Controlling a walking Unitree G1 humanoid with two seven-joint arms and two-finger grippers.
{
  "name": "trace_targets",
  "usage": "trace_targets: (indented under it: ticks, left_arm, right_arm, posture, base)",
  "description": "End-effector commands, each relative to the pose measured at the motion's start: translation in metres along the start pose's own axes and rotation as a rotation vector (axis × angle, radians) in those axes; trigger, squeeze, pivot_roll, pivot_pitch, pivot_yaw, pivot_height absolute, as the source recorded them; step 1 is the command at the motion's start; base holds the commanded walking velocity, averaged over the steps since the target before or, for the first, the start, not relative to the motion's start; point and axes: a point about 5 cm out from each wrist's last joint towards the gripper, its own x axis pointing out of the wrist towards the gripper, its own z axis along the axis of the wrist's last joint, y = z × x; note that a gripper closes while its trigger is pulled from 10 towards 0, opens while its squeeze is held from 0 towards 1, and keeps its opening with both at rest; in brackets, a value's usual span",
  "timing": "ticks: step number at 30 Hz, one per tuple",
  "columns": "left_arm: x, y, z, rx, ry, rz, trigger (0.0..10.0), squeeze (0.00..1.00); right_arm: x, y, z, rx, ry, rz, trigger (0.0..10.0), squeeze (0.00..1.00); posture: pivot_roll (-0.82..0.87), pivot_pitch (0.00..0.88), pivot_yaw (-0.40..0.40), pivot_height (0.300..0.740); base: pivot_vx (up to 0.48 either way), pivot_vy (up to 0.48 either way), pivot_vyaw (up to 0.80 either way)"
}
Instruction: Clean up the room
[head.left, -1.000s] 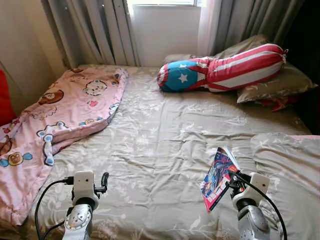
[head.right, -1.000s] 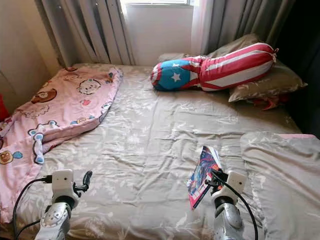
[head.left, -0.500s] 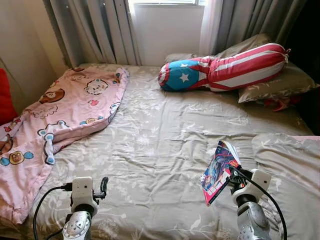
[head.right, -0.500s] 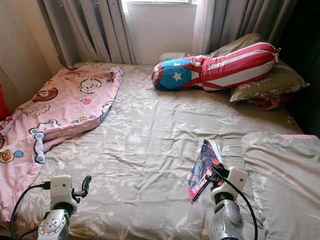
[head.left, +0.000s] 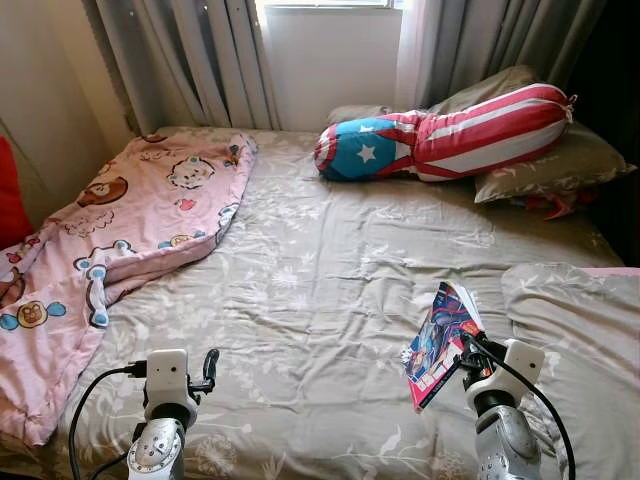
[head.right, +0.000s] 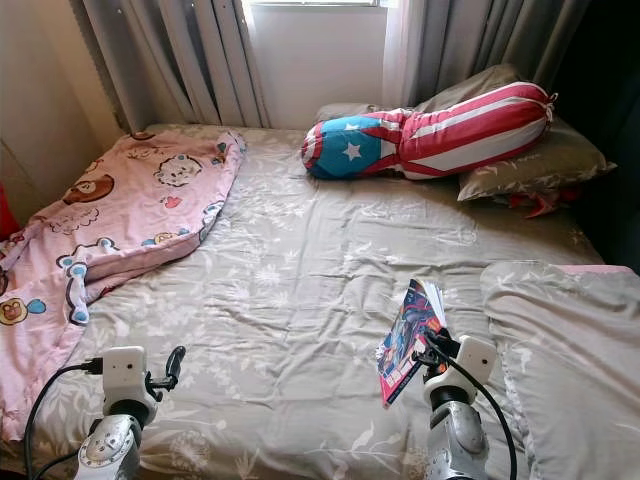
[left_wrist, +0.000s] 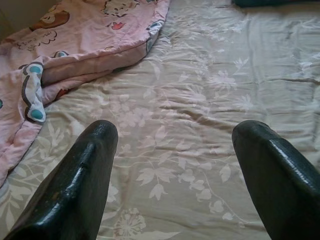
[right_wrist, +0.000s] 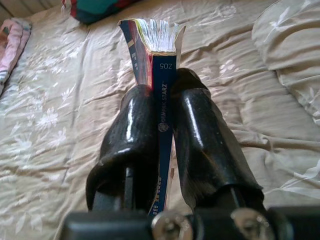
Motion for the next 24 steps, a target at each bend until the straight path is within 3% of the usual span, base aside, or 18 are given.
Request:
trace_targets:
  ticks: [1, 12, 15, 24]
  left_arm:
    - [0.0002, -0.0009, -0.0002, -0.003, 0.008, -0.009, 10.0, 0.0]
    - [0.0013, -0.0045, 0.0, -0.011, 0.012, -0.011, 10.0, 0.0]
    - [0.002, -0.0041, 0.0011, -0.014, 0.009, -0.009, 10.0, 0.0]
    - [0.0027, -0.0029, 0.0012, -0.011, 0.015, -0.007, 10.0, 0.0]
  right_arm:
    - [0.0054, 0.0052, 0.0093, -0.018, -0.038, 0.024, 10.0, 0.0]
    - [0.0038, 0.0053, 0.0061, -0.038, -0.024, 0.018, 10.0, 0.0]
    - [0.0038, 0.0055, 0.0072, -0.033, -0.039, 0.015, 10.0, 0.0]
    - [0.0034, 0.0042, 0.0093, -0.028, -0.059, 0.005, 10.0, 0.0]
  posture:
    - [-0.03, 0.0, 0.018, 0.69]
    - [-0.02, 0.0, 0.014, 0.685]
    - [-0.02, 0.0, 0.015, 0.655]
    - [-0.01, 0.0, 0.013, 0.655]
  base:
    - [0.0, 0.0, 0.0]
    - [0.0, 0.0, 0.0]
    - [0.0, 0.0, 0.0]
    - [0.0, 0.0, 0.0]
